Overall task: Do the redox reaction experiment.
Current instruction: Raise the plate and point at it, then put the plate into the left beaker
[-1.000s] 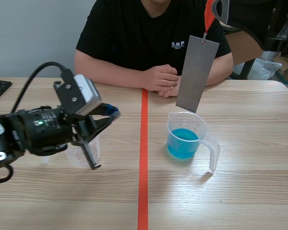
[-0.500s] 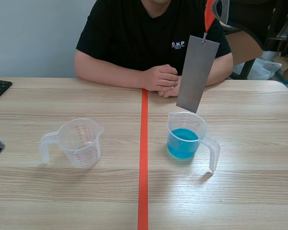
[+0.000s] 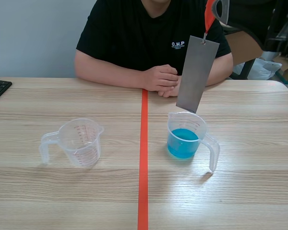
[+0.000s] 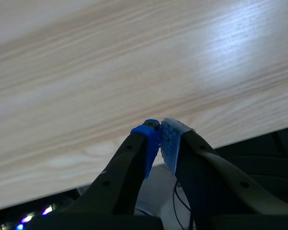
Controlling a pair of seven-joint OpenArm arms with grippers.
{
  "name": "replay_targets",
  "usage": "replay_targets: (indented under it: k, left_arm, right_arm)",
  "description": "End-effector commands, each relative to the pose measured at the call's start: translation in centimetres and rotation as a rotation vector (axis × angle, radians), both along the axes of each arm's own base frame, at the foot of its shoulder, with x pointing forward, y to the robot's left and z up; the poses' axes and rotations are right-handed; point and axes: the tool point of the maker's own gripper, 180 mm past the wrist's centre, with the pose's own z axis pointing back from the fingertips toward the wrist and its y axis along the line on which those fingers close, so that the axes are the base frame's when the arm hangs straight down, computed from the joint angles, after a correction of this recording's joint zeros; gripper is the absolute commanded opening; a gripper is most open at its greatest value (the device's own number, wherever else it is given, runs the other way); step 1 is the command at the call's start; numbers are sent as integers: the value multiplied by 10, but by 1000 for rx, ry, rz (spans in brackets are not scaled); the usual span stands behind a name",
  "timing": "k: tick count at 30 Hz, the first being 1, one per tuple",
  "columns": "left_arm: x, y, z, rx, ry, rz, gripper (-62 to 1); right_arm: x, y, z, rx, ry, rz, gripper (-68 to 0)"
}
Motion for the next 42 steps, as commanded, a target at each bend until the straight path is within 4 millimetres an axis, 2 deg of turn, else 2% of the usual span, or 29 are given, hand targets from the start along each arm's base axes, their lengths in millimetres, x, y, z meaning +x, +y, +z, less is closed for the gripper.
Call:
replay_targets:
  k: [1, 5, 9, 19, 28, 42]
  left_arm:
    - [-2, 0, 2, -2, -8, 15, -562]
    - [-24, -1, -4, -14, 40, 49, -562]
    - [-36, -2, -8, -19, 72, 72, -562]
    - [-40, -2, -11, -17, 98, 79, -562]
    - [-40, -2, -11, -18, 97, 79, -562]
    - [-37, -2, -11, -19, 89, 78, -562]
  right_arm:
    - [0, -1, 13, 3, -41, 11, -660]
    - [1, -1, 15, -2, -52, 10, -660]
    - [3, -1, 21, -3, -73, 9, -660]
    - [4, 19, 34, -6, -117, 71, -660]
    - [4, 52, 45, 4, -165, 143, -660]
    - [0, 122, 62, 34, -215, 273, -660]
